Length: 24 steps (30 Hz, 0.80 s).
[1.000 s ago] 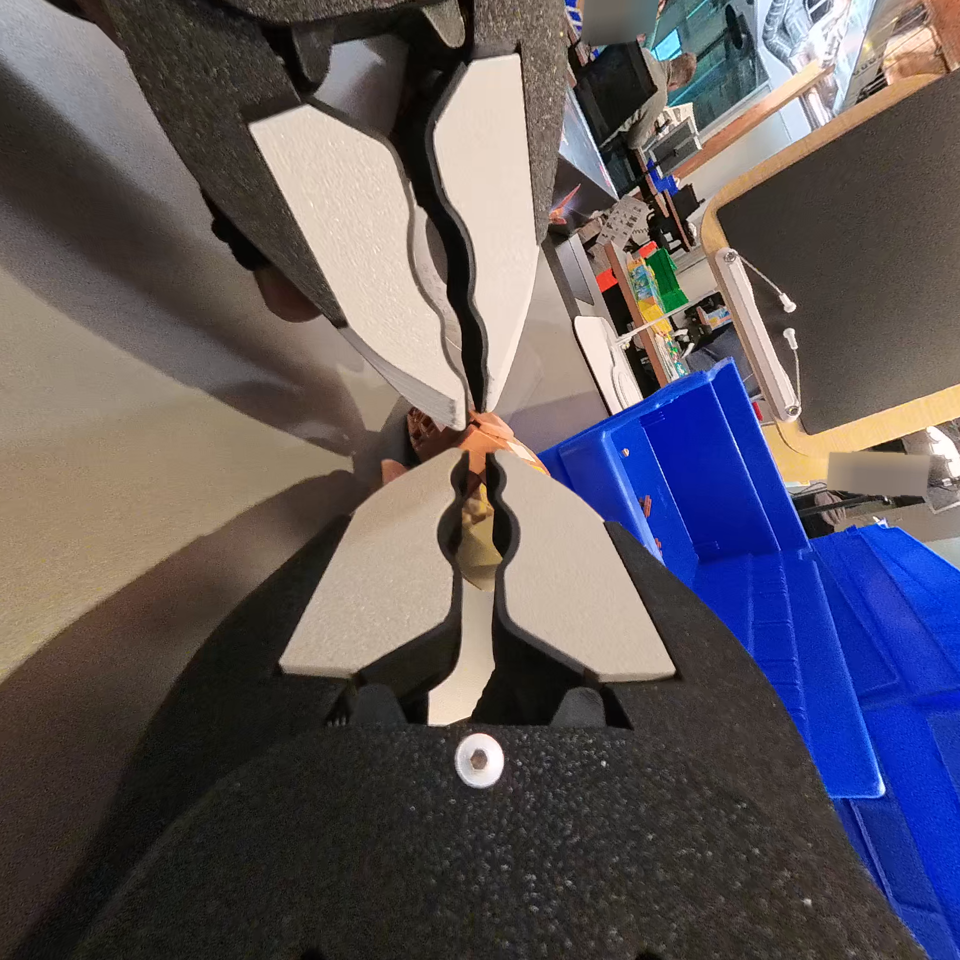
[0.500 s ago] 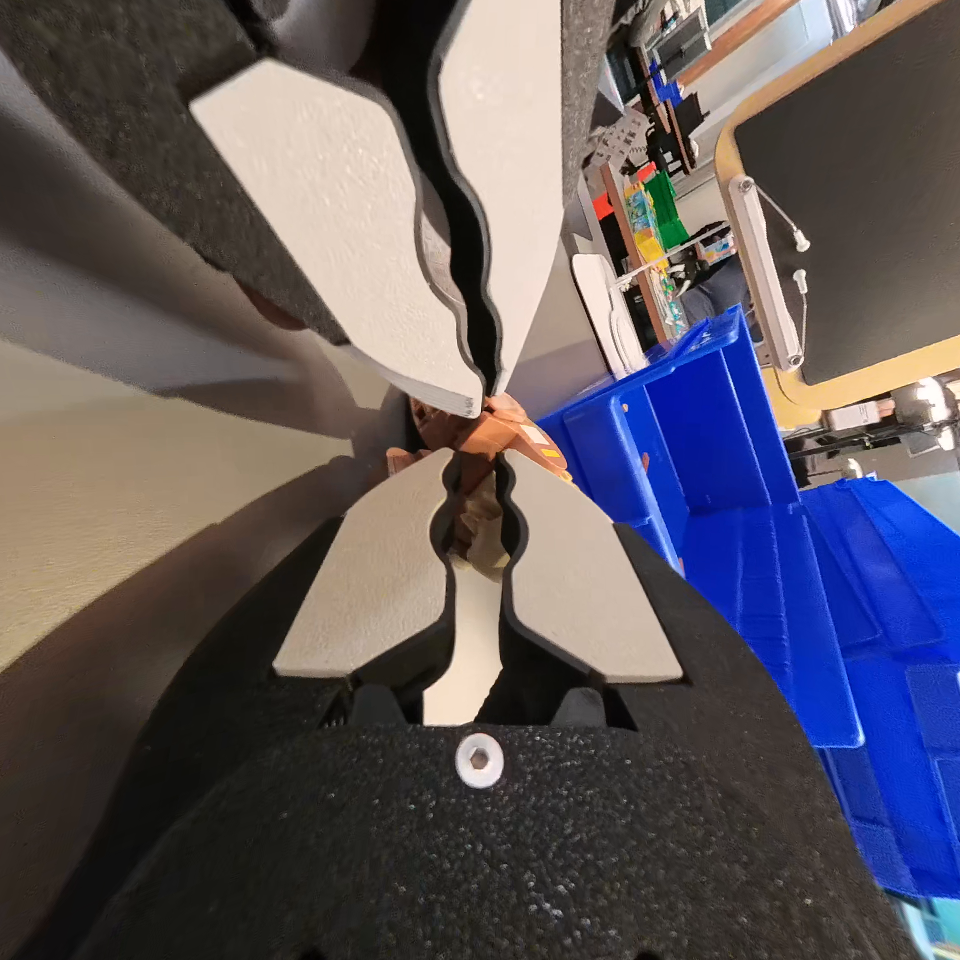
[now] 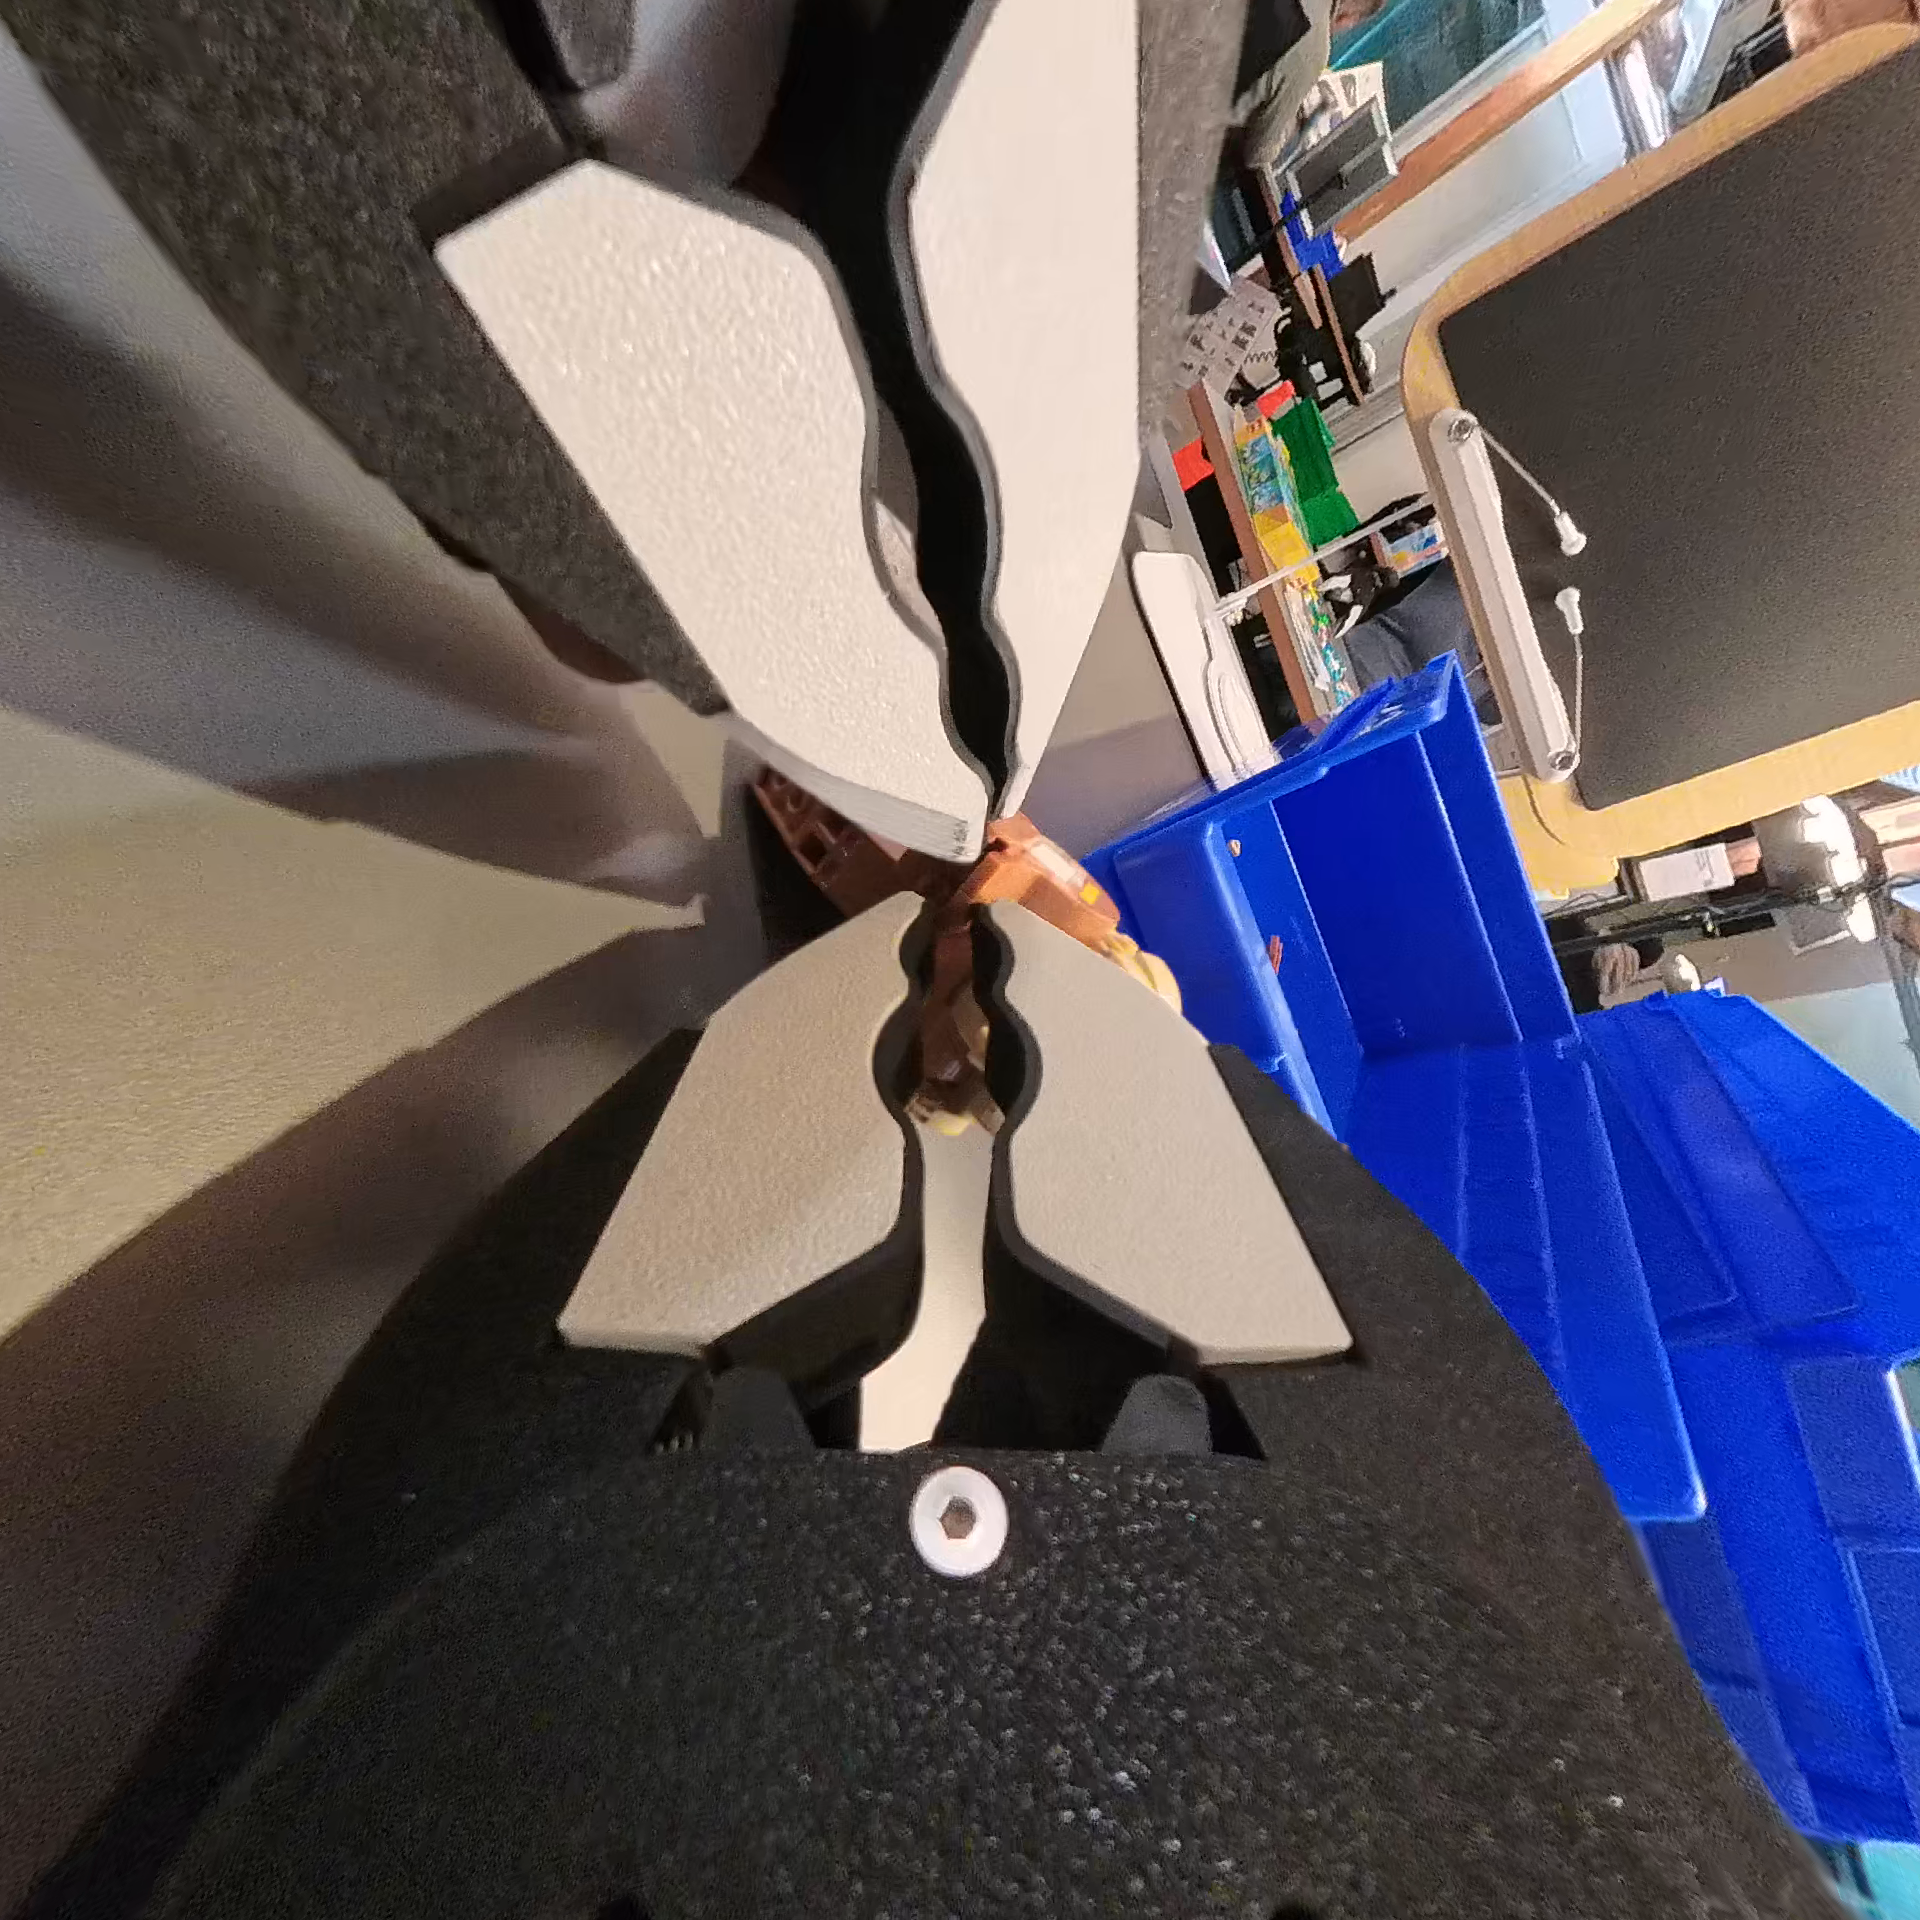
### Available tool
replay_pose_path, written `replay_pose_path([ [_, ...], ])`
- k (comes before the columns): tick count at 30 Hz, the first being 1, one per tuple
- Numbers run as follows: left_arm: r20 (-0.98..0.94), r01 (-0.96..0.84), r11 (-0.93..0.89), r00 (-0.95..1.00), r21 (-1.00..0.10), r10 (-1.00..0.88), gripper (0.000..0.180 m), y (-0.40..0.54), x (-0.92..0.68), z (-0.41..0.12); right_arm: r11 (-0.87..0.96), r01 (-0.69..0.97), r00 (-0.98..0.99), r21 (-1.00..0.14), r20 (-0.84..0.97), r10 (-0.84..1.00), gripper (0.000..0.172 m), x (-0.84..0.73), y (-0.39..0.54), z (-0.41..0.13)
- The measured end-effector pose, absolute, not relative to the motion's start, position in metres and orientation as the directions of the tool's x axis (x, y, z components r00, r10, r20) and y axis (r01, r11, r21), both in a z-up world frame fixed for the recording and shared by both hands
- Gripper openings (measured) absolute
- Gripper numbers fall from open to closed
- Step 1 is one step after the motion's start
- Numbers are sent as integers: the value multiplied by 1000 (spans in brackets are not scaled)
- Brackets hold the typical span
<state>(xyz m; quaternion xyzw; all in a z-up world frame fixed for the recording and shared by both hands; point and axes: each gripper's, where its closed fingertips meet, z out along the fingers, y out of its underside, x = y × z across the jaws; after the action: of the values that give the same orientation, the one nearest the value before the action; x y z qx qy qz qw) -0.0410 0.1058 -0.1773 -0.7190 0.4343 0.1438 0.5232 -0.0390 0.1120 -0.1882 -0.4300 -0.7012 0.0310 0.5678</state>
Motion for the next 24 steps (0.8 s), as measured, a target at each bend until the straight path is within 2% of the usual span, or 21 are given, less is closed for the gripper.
replay_pose_path([
  [6,-593,-710,-69,634,-700,-497,2,103,-49,-163,646,566,-28,-512,772,635,5,-38,115,-194],
  [11,-587,-710,-74,632,-700,-506,2,104,-52,-166,648,563,-29,-514,771,636,5,-38,114,-194],
  [15,-478,-601,-82,703,-795,-527,2,104,-57,-158,647,548,-28,-529,762,647,6,-37,114,-193],
  [17,-374,-487,-72,749,-870,-548,2,104,-60,-147,656,519,-33,-548,754,656,6,-38,111,-190],
  [20,-106,-168,-50,796,-984,-597,2,101,-69,-118,653,433,-27,-622,715,699,8,-39,105,-179],
  [24,198,207,-63,740,-976,-643,2,99,-91,-93,680,316,15,-662,720,694,13,-37,101,-156],
])
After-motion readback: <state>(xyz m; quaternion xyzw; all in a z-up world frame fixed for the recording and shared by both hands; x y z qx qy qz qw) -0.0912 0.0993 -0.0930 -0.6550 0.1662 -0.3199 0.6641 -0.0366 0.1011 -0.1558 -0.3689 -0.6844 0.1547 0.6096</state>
